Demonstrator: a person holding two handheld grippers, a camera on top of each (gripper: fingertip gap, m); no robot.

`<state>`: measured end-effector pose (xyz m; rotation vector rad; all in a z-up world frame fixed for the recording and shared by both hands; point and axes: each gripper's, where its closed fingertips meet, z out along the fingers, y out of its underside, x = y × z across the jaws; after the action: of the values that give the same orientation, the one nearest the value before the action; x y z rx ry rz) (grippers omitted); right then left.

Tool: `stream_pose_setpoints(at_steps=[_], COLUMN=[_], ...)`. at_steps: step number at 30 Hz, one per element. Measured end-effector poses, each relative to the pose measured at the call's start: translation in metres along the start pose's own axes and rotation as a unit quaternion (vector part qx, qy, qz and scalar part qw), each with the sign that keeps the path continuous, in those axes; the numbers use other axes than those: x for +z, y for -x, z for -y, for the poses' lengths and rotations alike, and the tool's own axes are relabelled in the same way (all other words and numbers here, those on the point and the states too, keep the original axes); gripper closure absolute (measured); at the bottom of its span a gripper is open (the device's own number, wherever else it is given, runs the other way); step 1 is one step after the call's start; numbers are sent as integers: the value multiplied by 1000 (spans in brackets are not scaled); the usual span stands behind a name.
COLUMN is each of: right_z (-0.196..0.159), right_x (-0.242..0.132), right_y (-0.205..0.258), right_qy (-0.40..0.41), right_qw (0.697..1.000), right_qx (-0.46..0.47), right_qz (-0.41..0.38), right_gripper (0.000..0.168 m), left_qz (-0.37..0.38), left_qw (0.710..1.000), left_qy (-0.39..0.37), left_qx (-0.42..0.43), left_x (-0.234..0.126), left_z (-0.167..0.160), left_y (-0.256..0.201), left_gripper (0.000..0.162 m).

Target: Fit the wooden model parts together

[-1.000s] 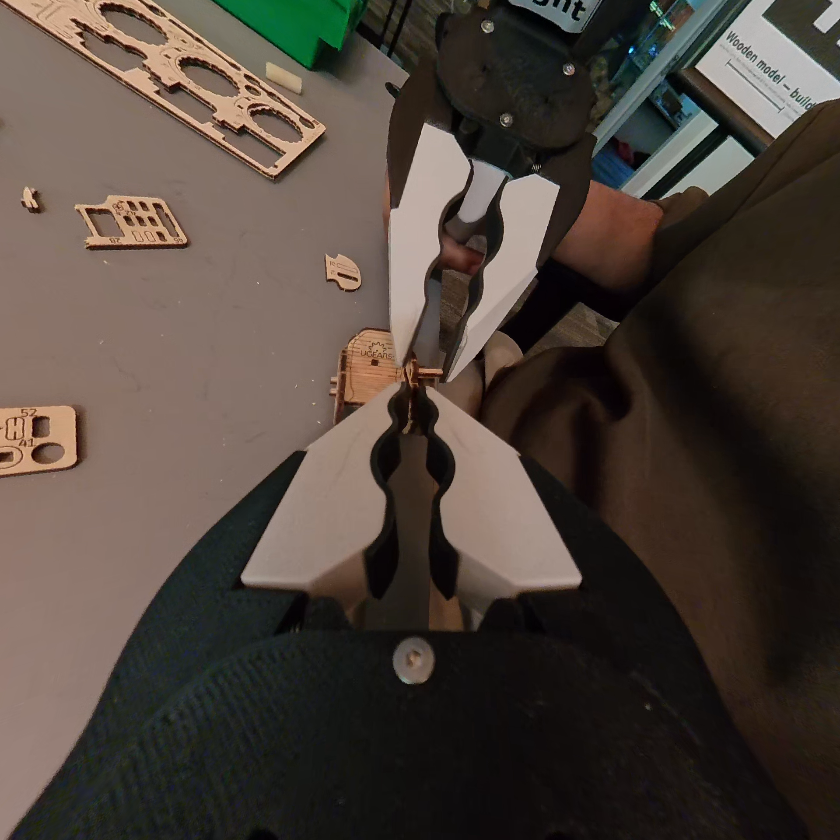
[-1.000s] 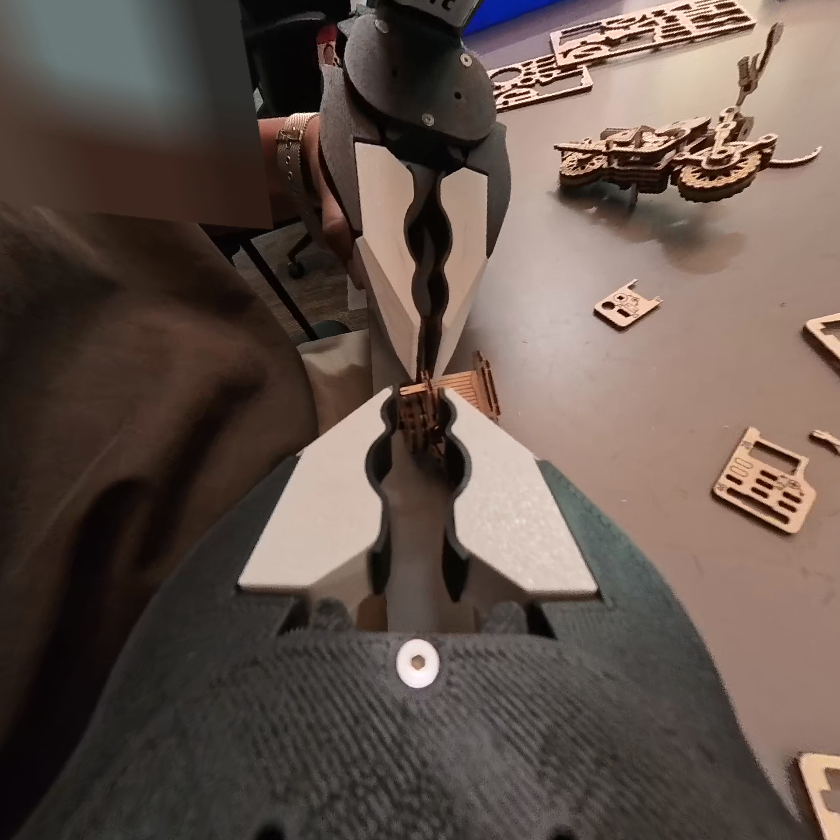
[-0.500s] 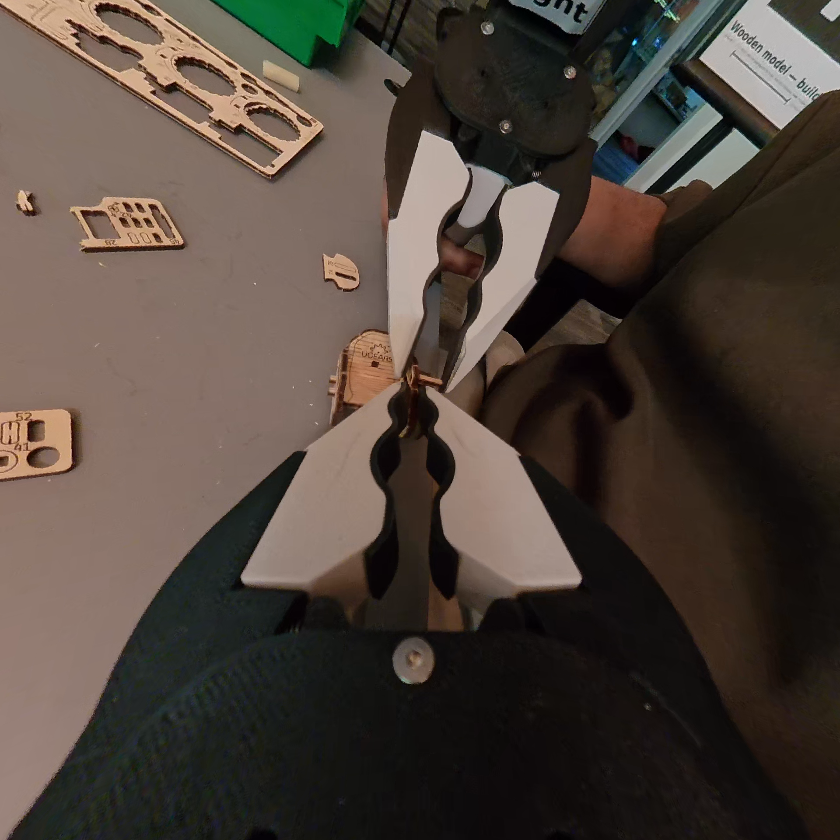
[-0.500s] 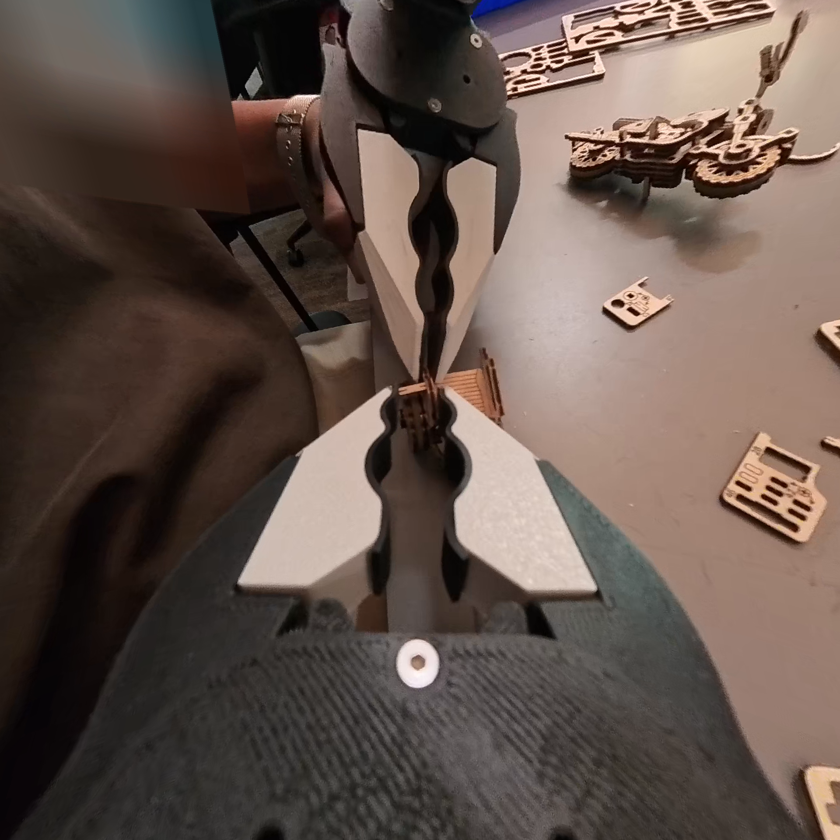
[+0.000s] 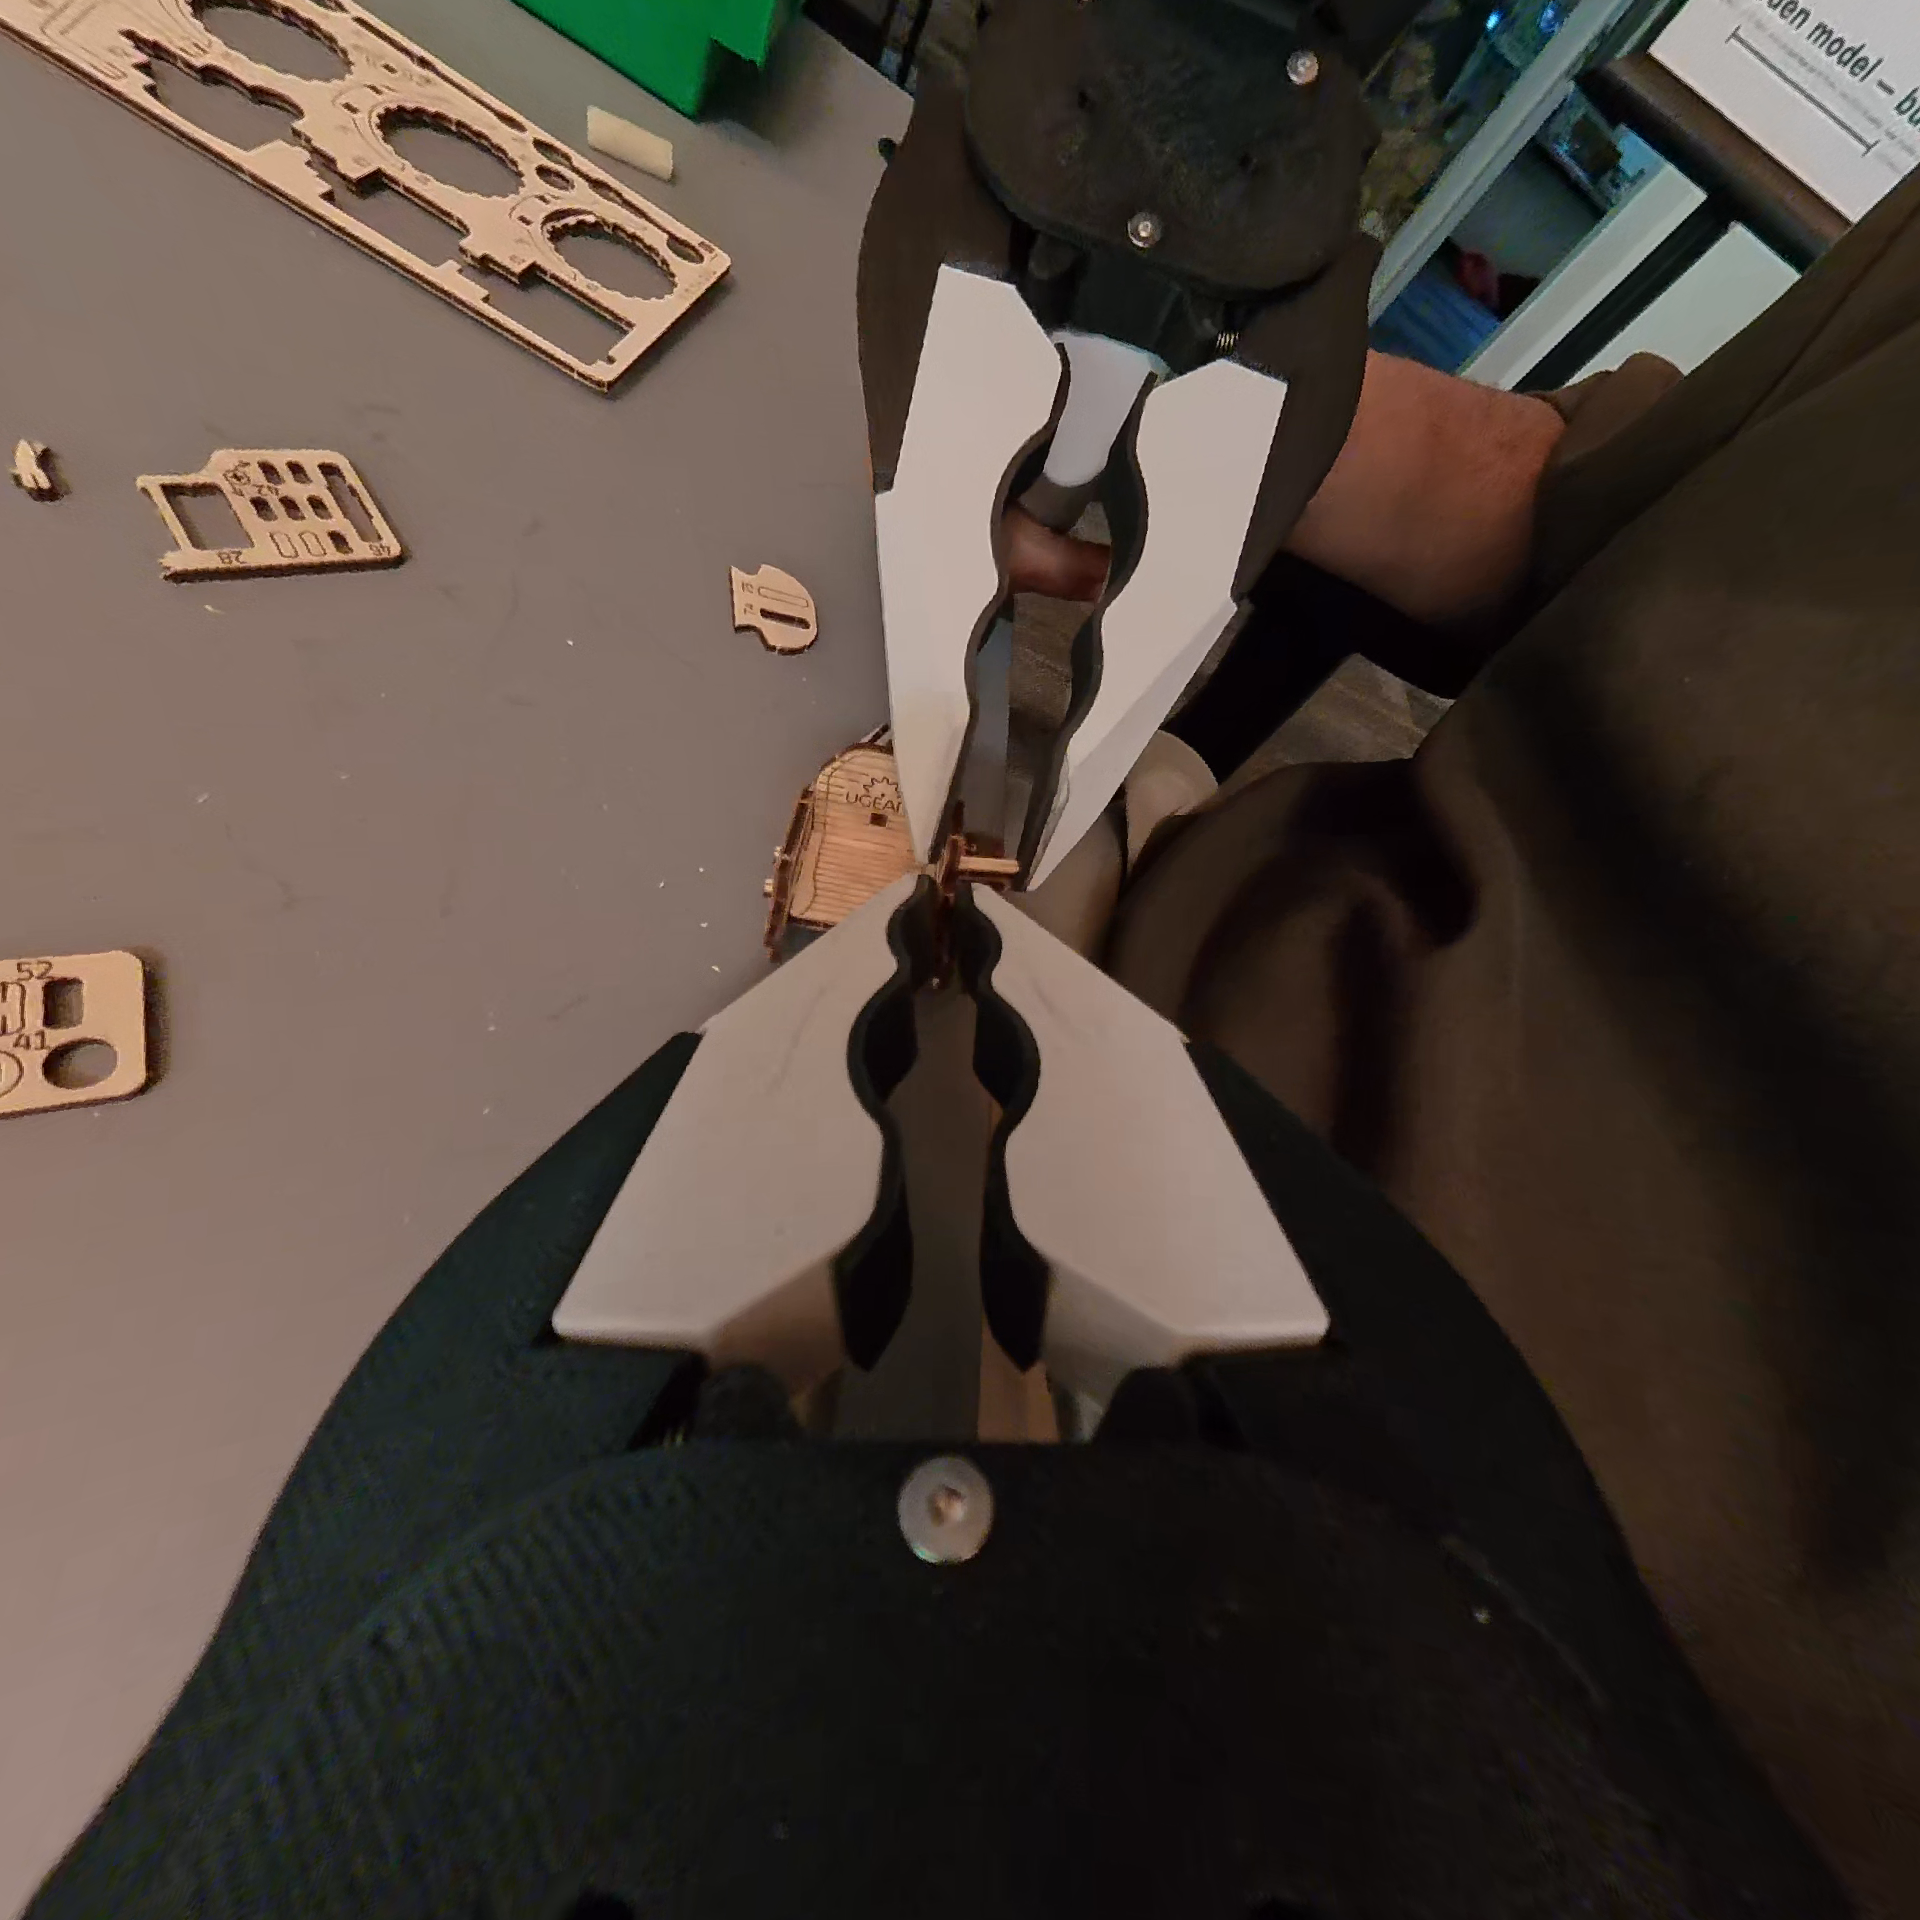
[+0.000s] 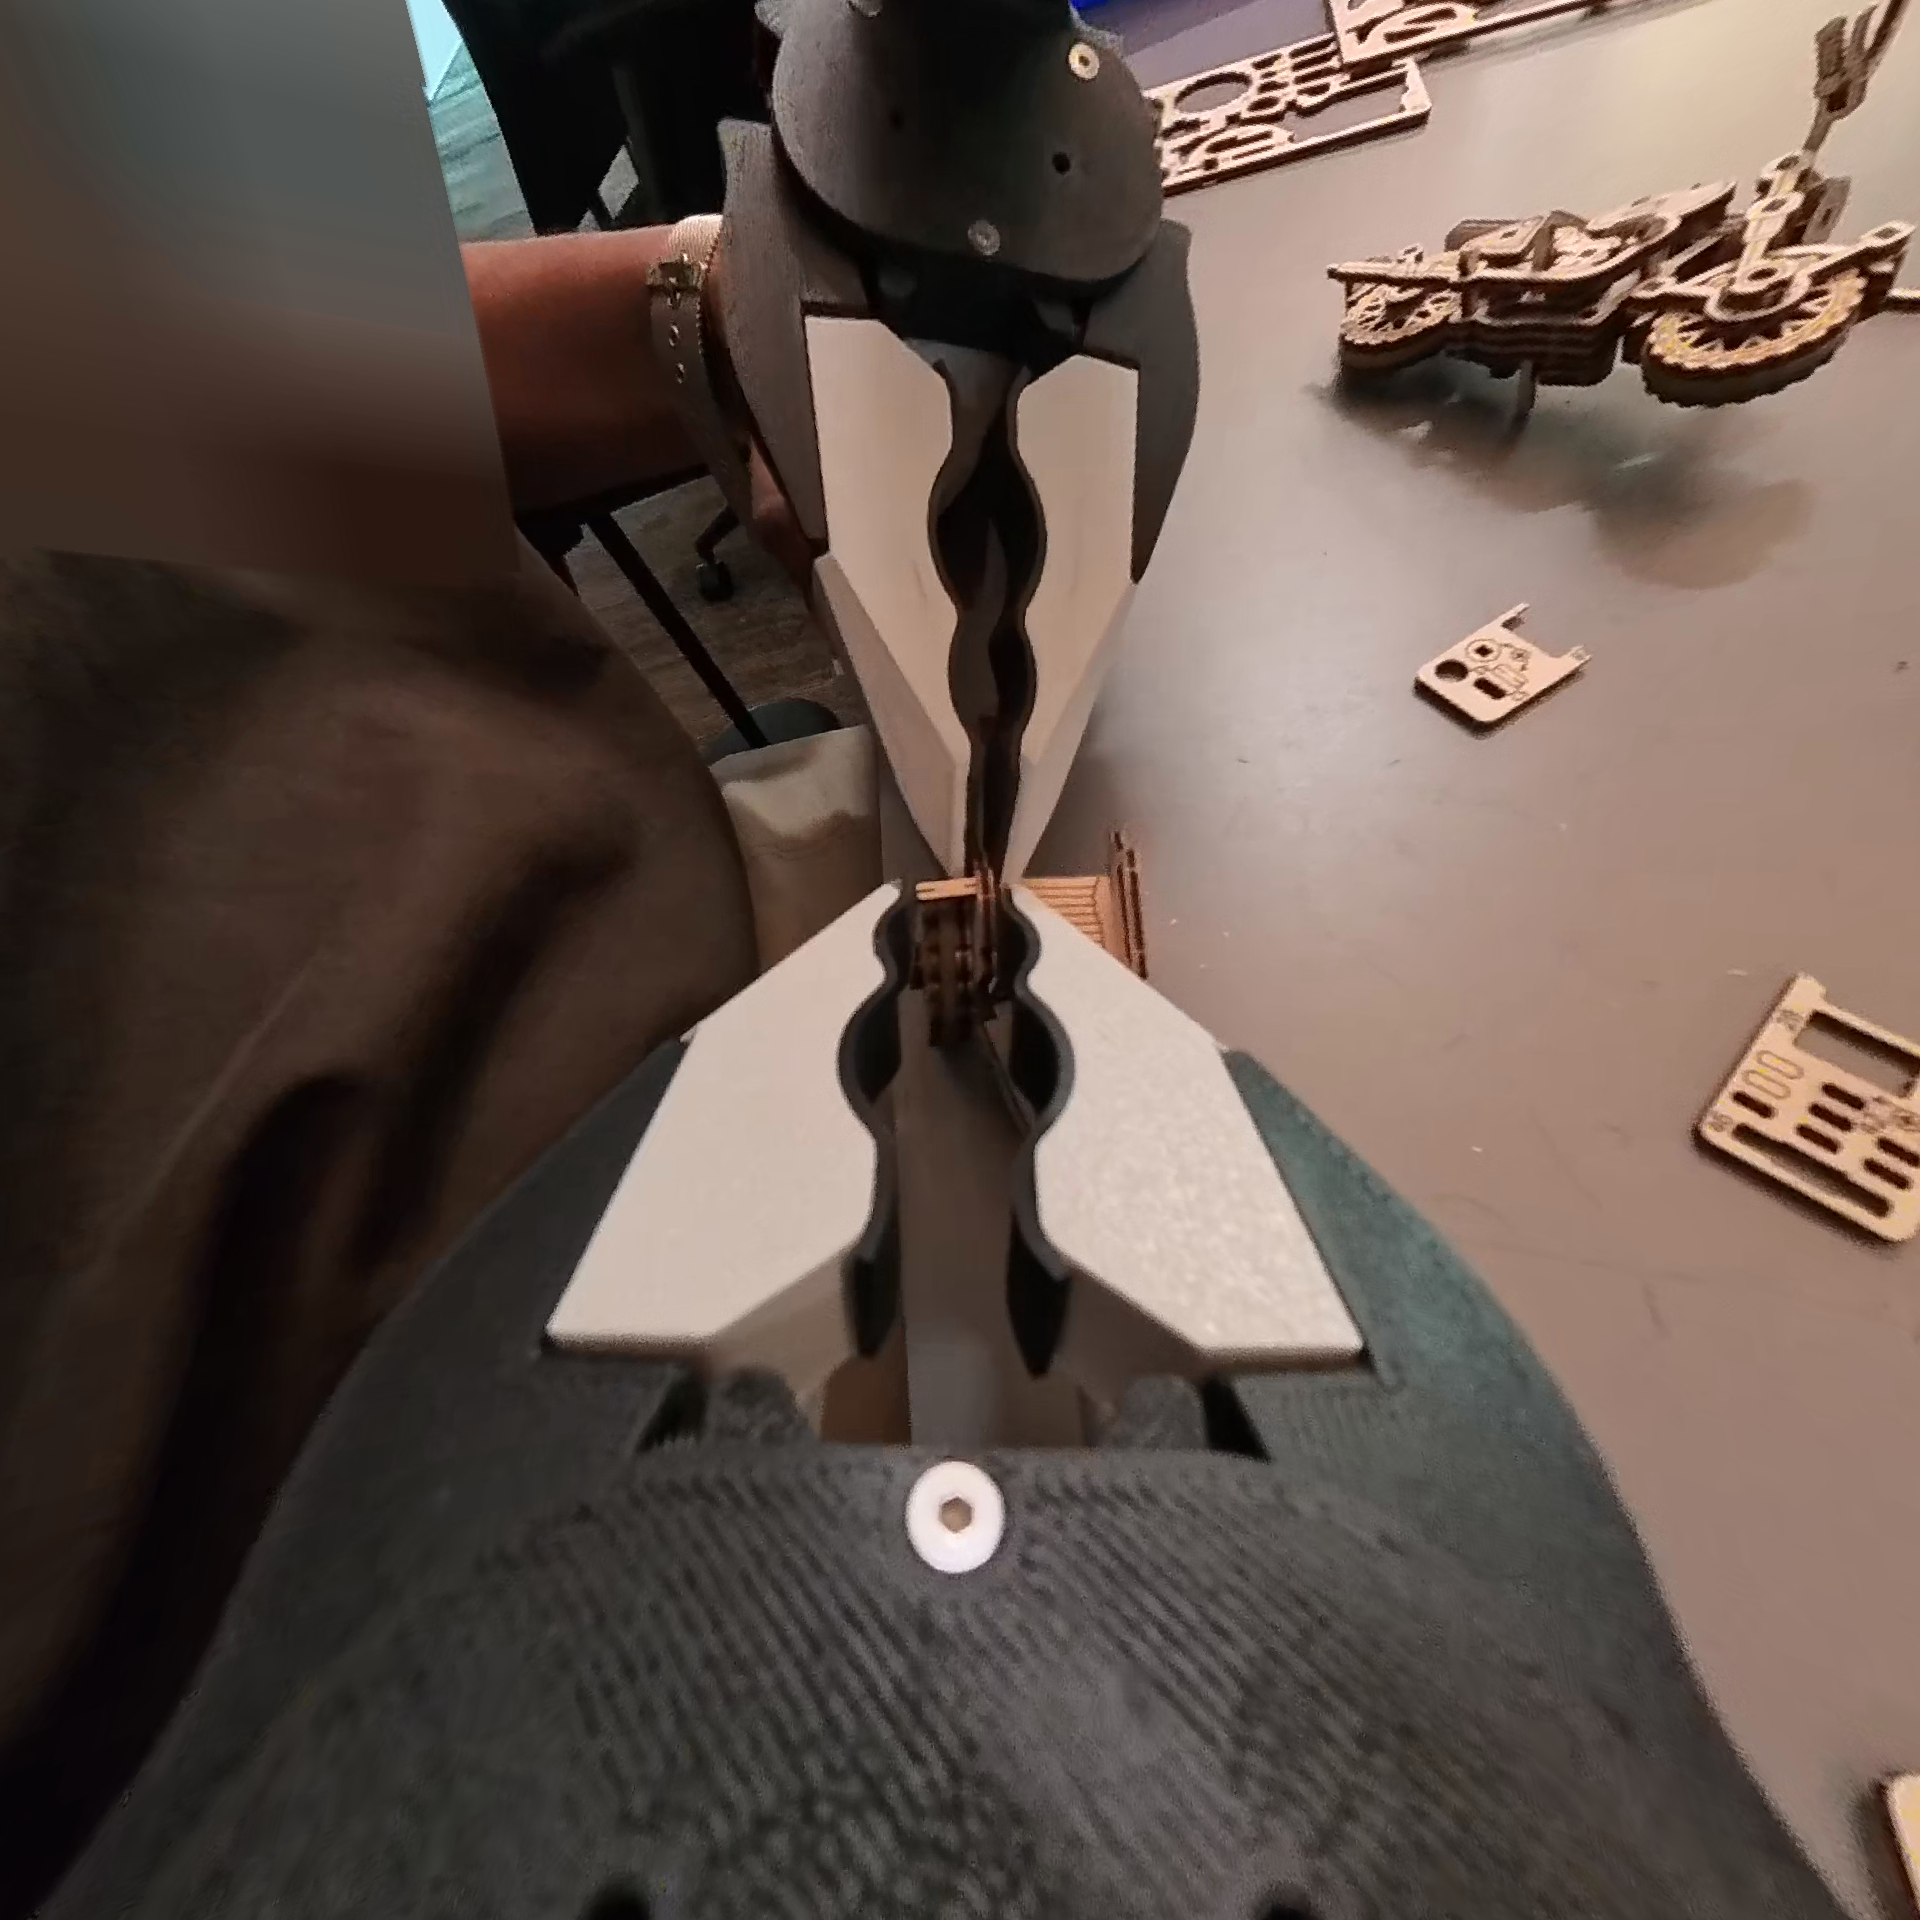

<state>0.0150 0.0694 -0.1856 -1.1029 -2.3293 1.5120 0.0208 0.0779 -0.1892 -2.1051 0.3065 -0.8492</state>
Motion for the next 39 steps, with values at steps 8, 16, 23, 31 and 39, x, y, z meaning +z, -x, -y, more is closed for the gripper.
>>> stream_pose_setpoints(at_steps=[8,16,23,31,39], right_z=[-1,0,0,-1,1], right_x=[0,0,-2,-3,-5], right_y=[-1,-2,-4,-3,-4], right_qy=[14,14,7,6,-6], right_qw=[1000,1000,999,999,1000], right_qx=[-1,9,-15,-14,21], right_qz=[-10,-16,-33,-31,-13], right_gripper=[154,155,154,153,153], left_qz=[15,28,33,28,29], left_qw=[1000,999,999,999,999], left_qy=[3,9,9,5,6], left_qx=[17,34,37,36,36], left_x=[1,3,2,2,2], left_z=[0,-1,0,1,1], left_y=[0,1,3,2,2], left_gripper=[162,162,162,162,162])
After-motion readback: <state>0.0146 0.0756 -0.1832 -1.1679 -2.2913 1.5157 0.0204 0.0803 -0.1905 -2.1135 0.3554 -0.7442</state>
